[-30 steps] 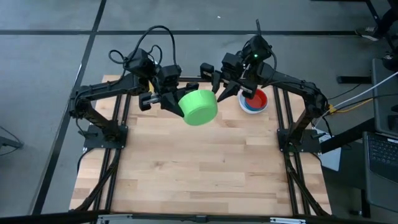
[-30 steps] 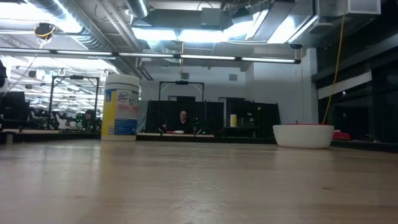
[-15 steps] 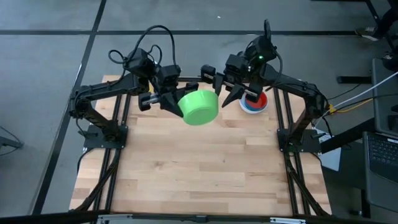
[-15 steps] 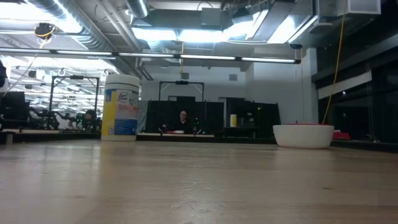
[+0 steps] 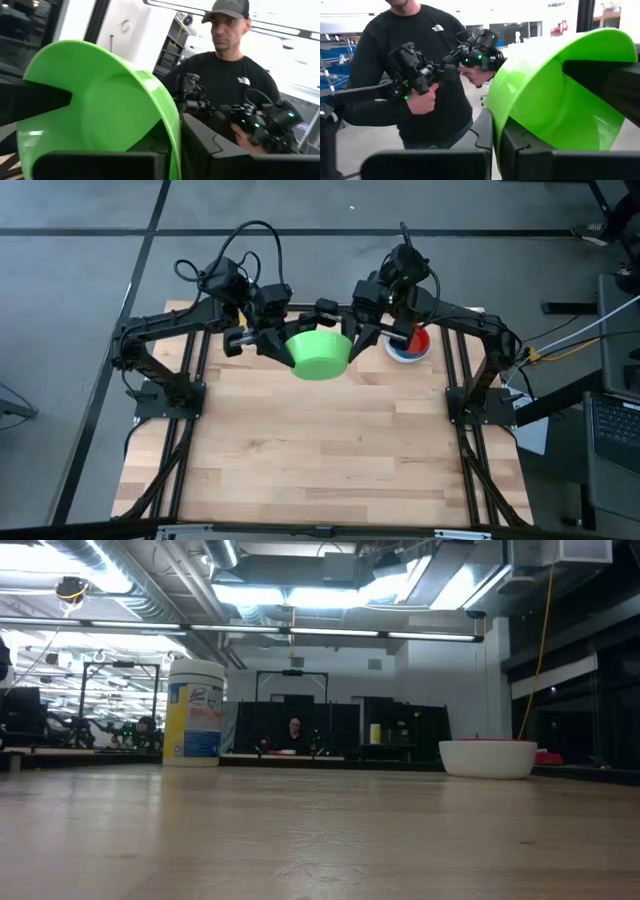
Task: Nest bowls inside each other
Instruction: Stack the green bowl on the red bowl
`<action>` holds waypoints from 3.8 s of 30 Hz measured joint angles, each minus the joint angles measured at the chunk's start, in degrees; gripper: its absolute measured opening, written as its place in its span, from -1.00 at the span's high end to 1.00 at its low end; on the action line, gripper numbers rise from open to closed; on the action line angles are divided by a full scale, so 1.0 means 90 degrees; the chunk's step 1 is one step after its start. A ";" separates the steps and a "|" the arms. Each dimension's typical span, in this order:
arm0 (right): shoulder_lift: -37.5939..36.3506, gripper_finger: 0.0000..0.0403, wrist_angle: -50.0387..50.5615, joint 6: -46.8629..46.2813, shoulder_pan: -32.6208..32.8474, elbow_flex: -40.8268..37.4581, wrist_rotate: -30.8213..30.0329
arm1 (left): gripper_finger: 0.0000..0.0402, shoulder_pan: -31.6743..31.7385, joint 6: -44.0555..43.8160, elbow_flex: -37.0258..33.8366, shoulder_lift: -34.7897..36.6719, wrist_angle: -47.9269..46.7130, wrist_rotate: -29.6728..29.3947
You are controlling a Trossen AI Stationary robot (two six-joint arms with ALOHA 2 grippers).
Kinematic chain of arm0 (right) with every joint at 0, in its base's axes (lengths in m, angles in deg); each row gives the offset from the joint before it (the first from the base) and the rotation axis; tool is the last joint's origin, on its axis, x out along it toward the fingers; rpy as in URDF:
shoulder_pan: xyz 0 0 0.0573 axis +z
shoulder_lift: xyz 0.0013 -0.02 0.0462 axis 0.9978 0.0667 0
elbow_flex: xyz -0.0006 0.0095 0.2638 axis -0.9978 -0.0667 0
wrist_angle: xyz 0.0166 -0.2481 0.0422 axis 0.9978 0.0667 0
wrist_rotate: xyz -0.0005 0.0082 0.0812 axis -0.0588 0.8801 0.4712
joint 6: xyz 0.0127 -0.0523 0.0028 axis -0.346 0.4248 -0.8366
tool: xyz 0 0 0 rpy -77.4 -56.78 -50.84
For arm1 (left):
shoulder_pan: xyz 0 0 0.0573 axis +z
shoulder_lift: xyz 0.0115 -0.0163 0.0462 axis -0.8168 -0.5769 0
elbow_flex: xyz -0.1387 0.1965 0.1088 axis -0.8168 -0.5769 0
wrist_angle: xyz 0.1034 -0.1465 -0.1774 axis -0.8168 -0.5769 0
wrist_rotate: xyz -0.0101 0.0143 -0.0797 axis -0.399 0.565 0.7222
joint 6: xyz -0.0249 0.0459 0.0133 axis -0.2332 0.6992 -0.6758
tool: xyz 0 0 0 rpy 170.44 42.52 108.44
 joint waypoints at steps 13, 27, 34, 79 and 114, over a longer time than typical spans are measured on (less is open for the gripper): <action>0.0016 0.99 0.1262 0.0193 -0.0402 0.0811 0.0190 | 0.15 0.1349 0.0254 0.0000 0.0574 -0.0947 -0.0035; -0.0013 0.99 0.2756 0.0400 -0.0661 0.1045 0.0259 | 0.04 0.4052 0.1552 0.0002 0.0664 -0.2159 0.0275; -0.0018 0.99 0.7372 0.3799 -0.1525 0.0199 -0.3539 | 0.12 0.4518 0.4081 0.0002 0.0655 -0.5410 -0.0554; -0.0612 0.99 0.9325 0.0448 -0.1844 -0.4351 -0.9918 | 0.22 0.4320 0.5863 -0.0352 0.0561 -0.6465 -0.1137; -0.0953 0.96 0.8902 0.1259 -0.2589 -0.4599 -0.9814 | 0.22 0.4320 0.5860 -0.0352 0.0566 -0.6465 -0.1183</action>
